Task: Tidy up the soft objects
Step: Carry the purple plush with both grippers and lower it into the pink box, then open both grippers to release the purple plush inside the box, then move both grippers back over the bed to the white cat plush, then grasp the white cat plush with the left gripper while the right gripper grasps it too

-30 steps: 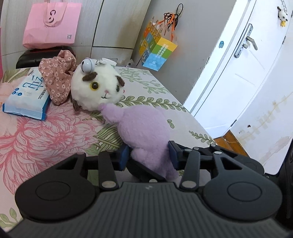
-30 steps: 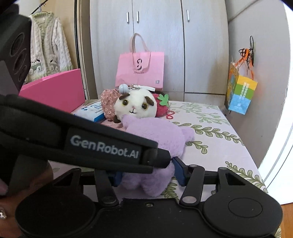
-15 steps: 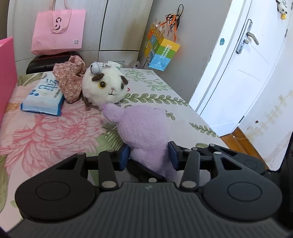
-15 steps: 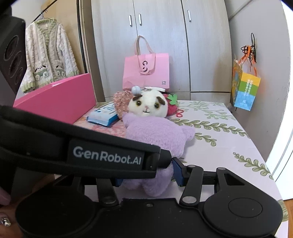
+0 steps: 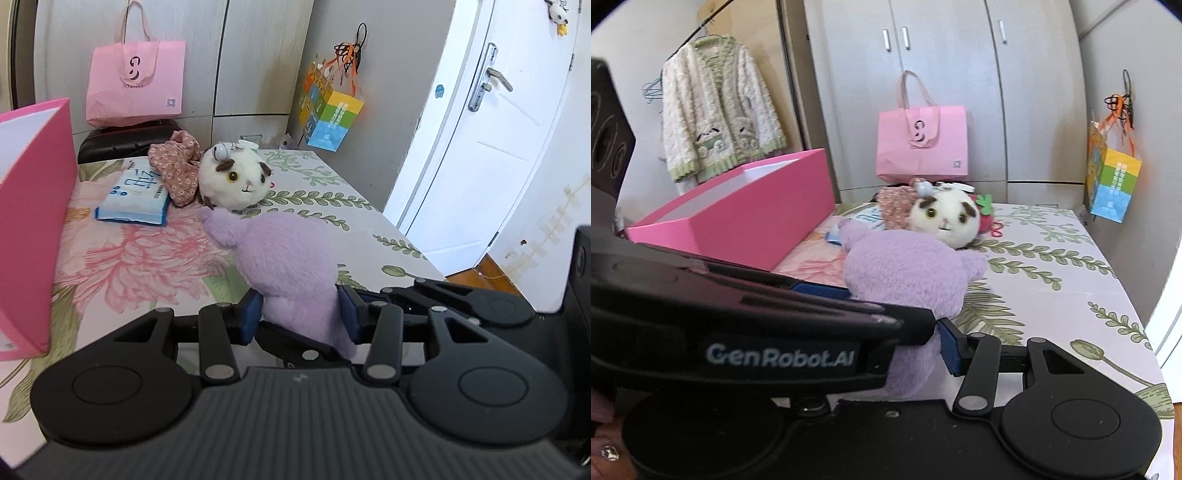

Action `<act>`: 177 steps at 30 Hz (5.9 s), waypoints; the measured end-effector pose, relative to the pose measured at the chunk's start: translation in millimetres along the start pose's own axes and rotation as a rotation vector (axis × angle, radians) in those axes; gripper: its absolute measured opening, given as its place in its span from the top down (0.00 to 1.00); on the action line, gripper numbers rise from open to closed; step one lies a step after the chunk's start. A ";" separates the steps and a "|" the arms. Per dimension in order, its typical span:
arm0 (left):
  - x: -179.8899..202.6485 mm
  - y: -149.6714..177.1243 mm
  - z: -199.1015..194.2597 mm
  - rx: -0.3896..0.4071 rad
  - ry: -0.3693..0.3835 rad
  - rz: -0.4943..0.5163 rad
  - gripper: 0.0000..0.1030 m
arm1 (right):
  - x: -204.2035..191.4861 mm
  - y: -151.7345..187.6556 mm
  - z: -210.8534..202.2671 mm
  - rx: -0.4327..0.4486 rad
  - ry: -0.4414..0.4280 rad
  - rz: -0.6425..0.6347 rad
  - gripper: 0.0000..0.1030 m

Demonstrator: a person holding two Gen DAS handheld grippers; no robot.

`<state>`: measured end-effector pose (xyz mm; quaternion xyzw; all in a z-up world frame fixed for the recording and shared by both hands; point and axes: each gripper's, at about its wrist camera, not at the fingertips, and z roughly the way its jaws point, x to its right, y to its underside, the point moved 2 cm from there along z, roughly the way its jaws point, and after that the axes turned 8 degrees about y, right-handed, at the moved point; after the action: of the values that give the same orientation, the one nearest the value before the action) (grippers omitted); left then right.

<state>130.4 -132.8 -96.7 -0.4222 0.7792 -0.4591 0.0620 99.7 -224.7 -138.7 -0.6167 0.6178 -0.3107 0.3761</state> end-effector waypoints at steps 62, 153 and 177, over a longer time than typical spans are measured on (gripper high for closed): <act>-267.7 -73.3 -125.0 0.043 -0.104 -0.538 0.59 | -216.9 -155.1 140.1 -0.354 -0.508 -0.369 0.44; -92.7 -116.6 98.8 -0.035 -0.072 -0.106 0.35 | 72.7 -93.3 160.1 -0.151 -0.183 -0.063 0.16; -73.2 -95.1 83.0 -0.055 0.003 -0.141 0.44 | 43.7 -67.2 133.9 -0.089 -0.052 -0.045 0.30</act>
<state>274.3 -156.6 -92.4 -0.4768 0.7599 -0.4416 0.0167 250.7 -260.7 -155.5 -0.6544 0.6072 -0.2750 0.3570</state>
